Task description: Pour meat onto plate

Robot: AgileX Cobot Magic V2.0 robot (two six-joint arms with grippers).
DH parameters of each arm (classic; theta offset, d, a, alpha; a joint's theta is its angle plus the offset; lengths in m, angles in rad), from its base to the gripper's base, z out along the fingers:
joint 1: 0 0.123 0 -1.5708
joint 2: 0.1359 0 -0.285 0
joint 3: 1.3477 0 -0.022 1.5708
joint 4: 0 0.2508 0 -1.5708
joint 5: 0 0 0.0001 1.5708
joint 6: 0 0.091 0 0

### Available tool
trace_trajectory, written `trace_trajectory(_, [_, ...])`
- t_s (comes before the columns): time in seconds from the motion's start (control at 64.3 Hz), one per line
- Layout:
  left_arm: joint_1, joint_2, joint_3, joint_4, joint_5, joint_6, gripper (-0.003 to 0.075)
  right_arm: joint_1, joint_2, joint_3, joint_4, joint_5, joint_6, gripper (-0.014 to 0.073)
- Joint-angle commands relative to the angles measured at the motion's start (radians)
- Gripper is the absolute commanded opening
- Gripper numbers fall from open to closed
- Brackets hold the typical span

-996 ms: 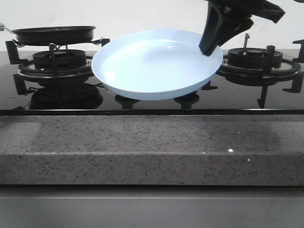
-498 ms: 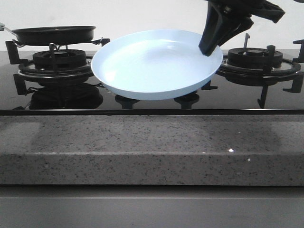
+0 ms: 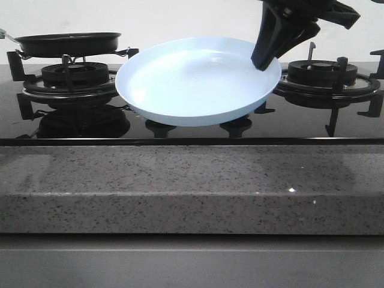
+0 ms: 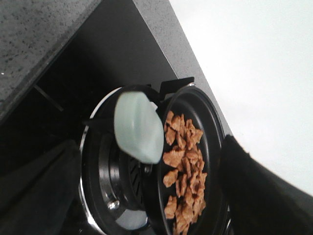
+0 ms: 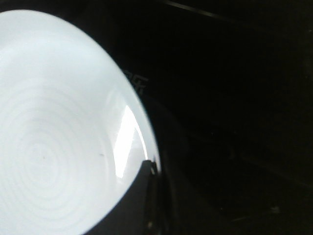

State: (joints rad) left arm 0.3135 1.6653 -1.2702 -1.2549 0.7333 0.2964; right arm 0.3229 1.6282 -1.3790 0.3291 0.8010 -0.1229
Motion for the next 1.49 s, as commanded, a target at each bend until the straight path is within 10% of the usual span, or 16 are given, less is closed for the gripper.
trace_trajectory(0.0, [0.001, -0.011, -0.056, -0.083, 0.001, 0.015, 0.0567, -0.005, -0.054, -0.024, 0.027, -0.045, -0.012, -0.0060])
trace_trajectory(0.607, [-0.032, 0.060, -0.124, -0.084, -0.062, 0.022, 0.0559, -0.005, -0.054, -0.024, 0.027, -0.045, -0.012, -0.0060])
trace_trajectory(0.996, [-0.032, 0.060, -0.124, -0.090, -0.023, 0.077, 0.0180, -0.005, -0.054, -0.024, 0.027, -0.045, -0.012, -0.0060])
trace_trajectory(1.478, [-0.032, 0.060, -0.124, -0.090, -0.023, 0.077, -0.0020, -0.005, -0.054, -0.024, 0.027, -0.045, -0.012, -0.0060])
